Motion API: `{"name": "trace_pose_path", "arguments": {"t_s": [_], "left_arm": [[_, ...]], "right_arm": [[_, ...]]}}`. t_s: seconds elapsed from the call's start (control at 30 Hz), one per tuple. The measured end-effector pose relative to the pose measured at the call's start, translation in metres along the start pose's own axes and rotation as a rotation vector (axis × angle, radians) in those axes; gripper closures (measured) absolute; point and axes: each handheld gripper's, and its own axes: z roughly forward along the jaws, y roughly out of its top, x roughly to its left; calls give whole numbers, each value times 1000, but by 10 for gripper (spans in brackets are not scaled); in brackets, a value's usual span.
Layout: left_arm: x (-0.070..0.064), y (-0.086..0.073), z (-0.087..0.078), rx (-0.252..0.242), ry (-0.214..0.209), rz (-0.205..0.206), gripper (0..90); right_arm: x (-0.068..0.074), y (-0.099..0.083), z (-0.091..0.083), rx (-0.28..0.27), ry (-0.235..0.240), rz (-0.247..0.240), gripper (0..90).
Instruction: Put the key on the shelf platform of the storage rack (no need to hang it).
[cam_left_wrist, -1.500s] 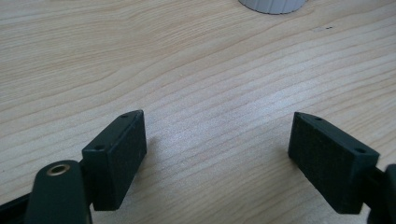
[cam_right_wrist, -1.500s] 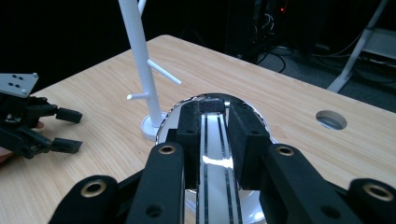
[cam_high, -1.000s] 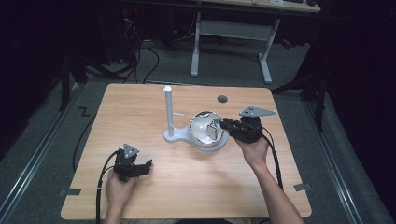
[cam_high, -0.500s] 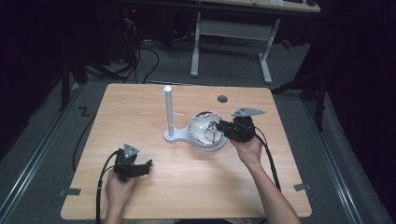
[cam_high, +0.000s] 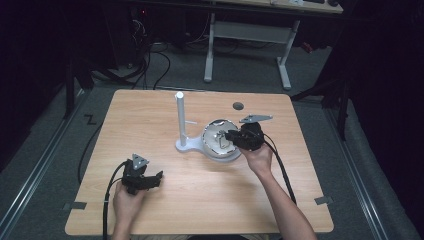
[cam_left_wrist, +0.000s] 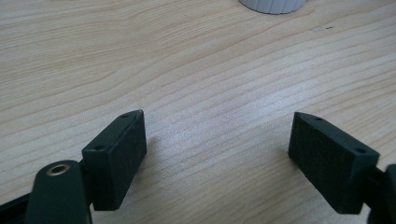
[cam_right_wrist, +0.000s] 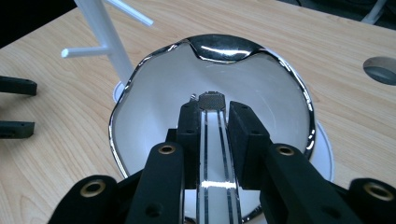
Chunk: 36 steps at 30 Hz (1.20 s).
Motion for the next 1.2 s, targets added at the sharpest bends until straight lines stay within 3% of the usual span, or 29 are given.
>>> {"name": "trace_pose_path", "arguments": {"t_s": [0.67, 0.8, 0.97, 1.2], "left_arm": [[0, 0, 0, 0, 0, 0, 196], [0, 0, 0, 0, 0, 0, 196], [0, 0, 0, 0, 0, -1, 196], [0, 0, 0, 0, 0, 0, 196]], "right_arm": [[-2, -1, 25, 39, -33, 5, 746], [-1, -2, 24, 45, -54, -16, 671], [2, -2, 18, 38, -67, -46, 645], [-1, -3, -2, 1, -69, -41, 599]]}}
